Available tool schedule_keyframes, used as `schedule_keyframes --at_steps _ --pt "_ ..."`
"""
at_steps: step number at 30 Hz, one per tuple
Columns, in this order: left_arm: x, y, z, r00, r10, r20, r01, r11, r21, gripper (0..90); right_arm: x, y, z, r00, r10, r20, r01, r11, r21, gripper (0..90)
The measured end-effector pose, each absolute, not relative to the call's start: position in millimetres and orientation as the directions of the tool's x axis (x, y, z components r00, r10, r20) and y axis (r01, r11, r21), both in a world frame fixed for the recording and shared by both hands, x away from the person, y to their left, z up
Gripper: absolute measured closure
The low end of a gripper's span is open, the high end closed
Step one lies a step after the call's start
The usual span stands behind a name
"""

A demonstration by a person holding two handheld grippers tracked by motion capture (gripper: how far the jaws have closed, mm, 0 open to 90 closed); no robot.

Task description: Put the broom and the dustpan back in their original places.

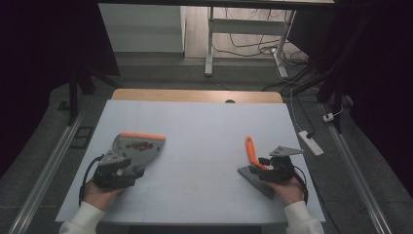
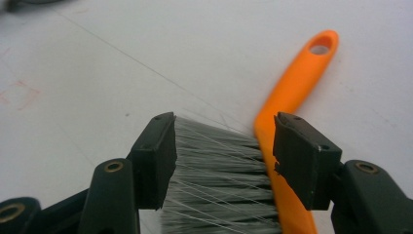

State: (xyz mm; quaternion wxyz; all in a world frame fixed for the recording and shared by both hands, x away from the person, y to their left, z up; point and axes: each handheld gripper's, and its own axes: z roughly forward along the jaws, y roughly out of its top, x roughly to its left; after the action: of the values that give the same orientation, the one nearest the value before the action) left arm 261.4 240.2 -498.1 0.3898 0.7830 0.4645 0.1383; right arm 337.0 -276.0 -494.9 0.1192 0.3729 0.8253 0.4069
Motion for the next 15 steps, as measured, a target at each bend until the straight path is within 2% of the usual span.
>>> schedule_keyframes --at_steps 15 --pt "252 230 -502 0.629 0.762 -0.154 0.584 -0.332 0.74 31.9 307 -252 -490 -0.773 0.631 0.068 0.423 0.433 0.796 42.1"
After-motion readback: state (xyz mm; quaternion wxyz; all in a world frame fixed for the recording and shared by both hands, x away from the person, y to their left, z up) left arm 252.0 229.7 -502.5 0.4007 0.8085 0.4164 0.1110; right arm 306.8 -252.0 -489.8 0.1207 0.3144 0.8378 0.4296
